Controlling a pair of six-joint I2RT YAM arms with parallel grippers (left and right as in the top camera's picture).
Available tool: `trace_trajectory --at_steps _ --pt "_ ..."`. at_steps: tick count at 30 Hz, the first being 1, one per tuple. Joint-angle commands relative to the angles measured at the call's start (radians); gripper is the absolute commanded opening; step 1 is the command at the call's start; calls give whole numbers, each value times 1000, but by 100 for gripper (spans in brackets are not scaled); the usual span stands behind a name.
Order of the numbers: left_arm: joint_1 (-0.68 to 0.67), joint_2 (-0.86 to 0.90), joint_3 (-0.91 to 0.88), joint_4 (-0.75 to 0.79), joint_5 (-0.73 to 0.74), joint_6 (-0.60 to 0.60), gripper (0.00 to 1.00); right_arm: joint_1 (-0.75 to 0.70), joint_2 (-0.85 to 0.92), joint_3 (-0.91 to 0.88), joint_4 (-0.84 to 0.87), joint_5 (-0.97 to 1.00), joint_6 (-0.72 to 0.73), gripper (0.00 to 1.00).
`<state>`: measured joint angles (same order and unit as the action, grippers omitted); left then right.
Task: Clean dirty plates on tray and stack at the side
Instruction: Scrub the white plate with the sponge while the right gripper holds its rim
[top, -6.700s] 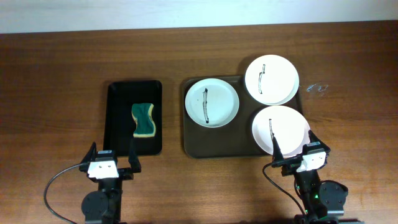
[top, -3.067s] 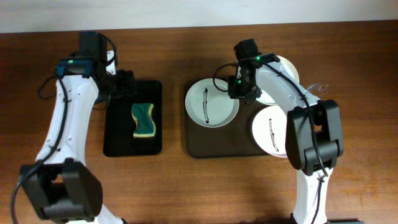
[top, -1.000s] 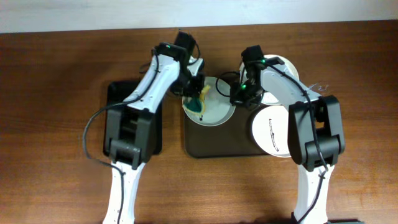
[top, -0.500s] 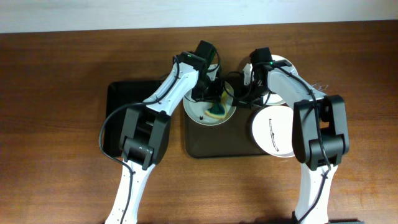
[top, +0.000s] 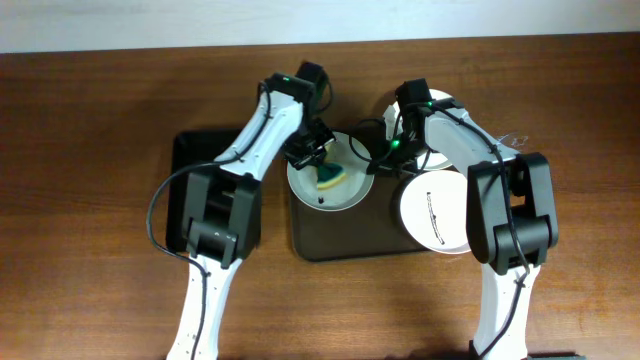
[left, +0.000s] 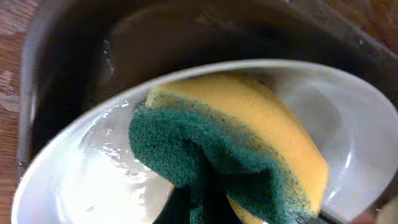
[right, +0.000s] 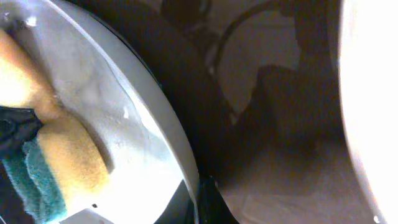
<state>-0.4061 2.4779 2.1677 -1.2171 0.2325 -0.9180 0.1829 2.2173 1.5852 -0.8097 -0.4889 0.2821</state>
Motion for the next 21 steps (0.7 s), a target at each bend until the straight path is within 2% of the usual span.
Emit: trace_trajectory --at_steps 1,3,5,7,10,11,13,16,18,21 --pt "19 24 -9 71 -25 -19 0 3 16 -21 0 7 6 4" --pt "19 24 -9 209 -103 122 0 3 16 -21 0 7 6 4" --pt "17 24 -9 229 -115 261 0 3 16 -21 0 7 6 4" --pt "7 24 -9 181 -35 480 0 3 16 -21 0 10 6 4" --pt "-22 24 -9 27 76 746 0 3 16 -21 0 10 7 4" --pt "-28 24 -9 -23 131 873 0 3 16 -21 0 10 7 4" --pt "-20 24 -8 -106 120 993 0 3 16 -21 0 10 6 4" --pt "8 24 -3 -105 -16 992 0 3 16 -21 0 10 6 4" --pt "32 24 30 -68 -136 907 0 3 16 -21 0 10 7 4" --pt "38 24 70 26 -152 743 0 3 16 -21 0 10 7 4"
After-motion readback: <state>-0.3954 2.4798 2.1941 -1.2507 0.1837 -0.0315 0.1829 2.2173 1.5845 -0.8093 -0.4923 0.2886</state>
